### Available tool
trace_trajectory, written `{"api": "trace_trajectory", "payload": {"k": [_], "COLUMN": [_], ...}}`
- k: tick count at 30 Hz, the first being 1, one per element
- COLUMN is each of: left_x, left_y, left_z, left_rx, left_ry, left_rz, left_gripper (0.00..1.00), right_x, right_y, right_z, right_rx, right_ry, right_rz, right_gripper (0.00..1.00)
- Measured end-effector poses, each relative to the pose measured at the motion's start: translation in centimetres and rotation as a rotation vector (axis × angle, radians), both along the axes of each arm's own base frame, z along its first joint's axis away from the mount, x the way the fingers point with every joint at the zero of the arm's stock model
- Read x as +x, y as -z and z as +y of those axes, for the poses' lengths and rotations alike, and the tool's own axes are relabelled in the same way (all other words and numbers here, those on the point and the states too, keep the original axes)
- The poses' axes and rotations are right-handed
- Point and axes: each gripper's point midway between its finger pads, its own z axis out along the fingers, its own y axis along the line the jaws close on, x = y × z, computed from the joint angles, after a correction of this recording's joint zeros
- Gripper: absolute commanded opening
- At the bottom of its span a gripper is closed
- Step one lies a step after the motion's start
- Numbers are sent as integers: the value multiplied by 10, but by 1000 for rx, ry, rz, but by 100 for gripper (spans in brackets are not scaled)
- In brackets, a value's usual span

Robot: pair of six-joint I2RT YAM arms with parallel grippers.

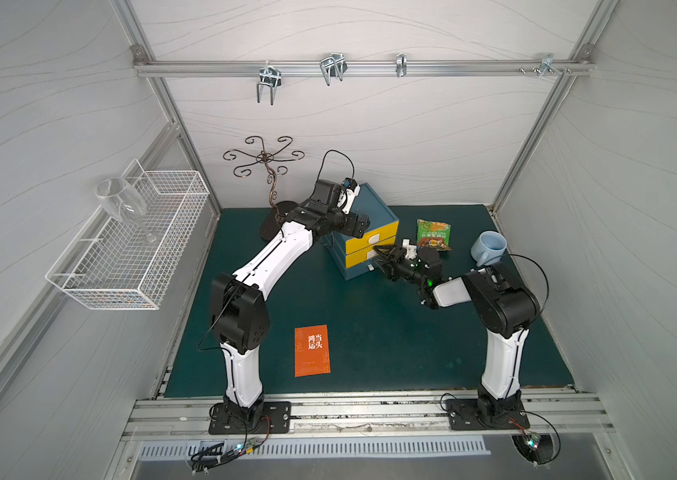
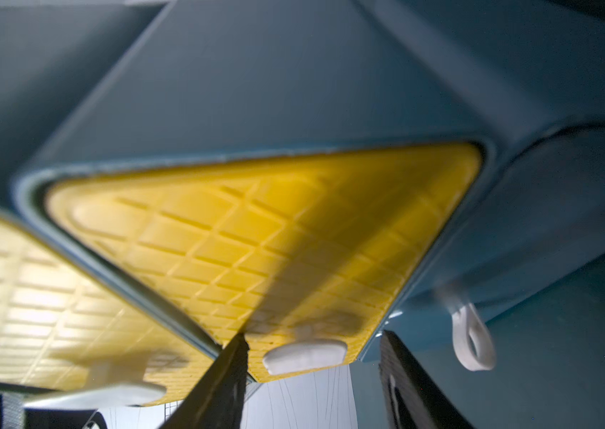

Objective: Take the postcards out of the drawer
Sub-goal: Open the drawer in the storage box.

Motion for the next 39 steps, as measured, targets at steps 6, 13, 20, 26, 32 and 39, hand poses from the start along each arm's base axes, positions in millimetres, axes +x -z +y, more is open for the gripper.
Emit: {"api": "trace_trajectory", "payload": {"k": [6,13,20,26,32,39], "left_x": [-2,-3,-5,-6,-6,-7], "left_y": [0,0,0,0,0,0], "left_z": [0,0,0,0,0,0], "left_rx": [-3,-4,-8,-11,-11,-11], "left_ry": [3,5,10,14,15,14], "left_rz": [-1,0,1,3,3,4], "left_gripper": [99,99,99,99,99,99], "right_x": [0,0,1,-1,-2,-5], "right_y": [-1,-3,-5,-2,-2,-1], "right_z": [2,5,5,9,8,7], "right_rx": [8,18,24,21,22,25], "right_ry": [4,11,21,21,26,27], "right_rz": [-4,-14,-25,-20,-24,-30], "right_gripper": [53,48,44,41,39,37]}}
